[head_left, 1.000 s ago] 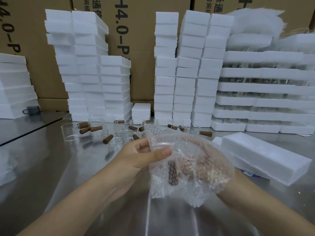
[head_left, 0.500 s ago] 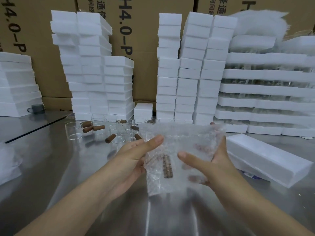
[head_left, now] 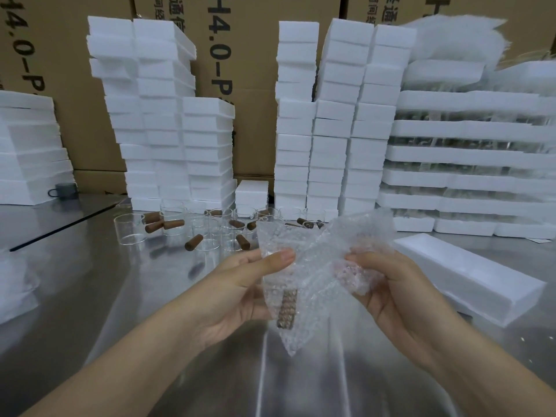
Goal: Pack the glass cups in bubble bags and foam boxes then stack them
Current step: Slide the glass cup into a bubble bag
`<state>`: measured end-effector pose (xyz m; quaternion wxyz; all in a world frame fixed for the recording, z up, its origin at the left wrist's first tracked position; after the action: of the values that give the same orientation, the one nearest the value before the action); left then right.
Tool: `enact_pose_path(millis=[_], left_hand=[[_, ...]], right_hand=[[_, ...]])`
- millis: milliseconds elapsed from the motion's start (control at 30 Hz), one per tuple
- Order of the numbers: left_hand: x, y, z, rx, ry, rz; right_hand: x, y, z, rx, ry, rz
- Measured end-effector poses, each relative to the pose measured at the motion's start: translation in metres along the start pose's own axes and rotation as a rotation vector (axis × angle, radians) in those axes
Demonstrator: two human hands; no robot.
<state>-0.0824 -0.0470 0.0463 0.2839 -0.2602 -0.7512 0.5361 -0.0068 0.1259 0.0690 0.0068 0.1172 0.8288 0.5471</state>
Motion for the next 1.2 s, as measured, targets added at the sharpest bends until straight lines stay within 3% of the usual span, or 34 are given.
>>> enact_pose_path(millis=[300,433,567,833,900,1033,1100,1200], left_hand=[[0.001,0.004,-0.005,-0.148,-0.039,0.019],[0.001,0.010,-0.004,-0.100,-0.013,0.071],[-0.002,0.014,-0.013,-0.099,0.072,0.119],[-0.005,0.022,-0.029,-0.150,0.186,0.156],[-0.004,0.026,-0.028,-0.108,0.129,0.133],[-0.001,0.030,-0.019,-0.168,-0.040,0.100],[0.000,0.027,-0.018,-0.198,-0.062,0.089],[0.000,0.023,-0.016,-0.194,-0.086,0.076]], right_hand=[[-0.017,0.017,-0.027,-0.559,0.061,0.231],[-0.023,0.017,-0.032,-0.755,-0.013,0.327],[-0.028,0.026,-0.040,-0.787,-0.008,0.377],[-0.025,0.008,-0.036,-0.754,-0.025,0.270],[-0.026,-0.001,-0.041,-0.819,0.034,0.223],[-0.028,-0.009,-0.046,-1.202,0.063,0.259],[-0.028,-0.007,-0.049,-1.195,0.059,0.312],[-0.029,0.007,-0.044,-0.986,-0.076,0.401]])
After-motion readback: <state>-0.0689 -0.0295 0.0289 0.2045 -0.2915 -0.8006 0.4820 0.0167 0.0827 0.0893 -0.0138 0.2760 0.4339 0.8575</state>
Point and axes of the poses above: each hand's wrist, its own x-axis towards the middle knuckle, its own z-axis out of the back of the hand, y = z × x, the point moved 9 cm from there along x, towards the middle knuckle, and after that the axes turned 7 degrees about -z, right-handed, at the moved point
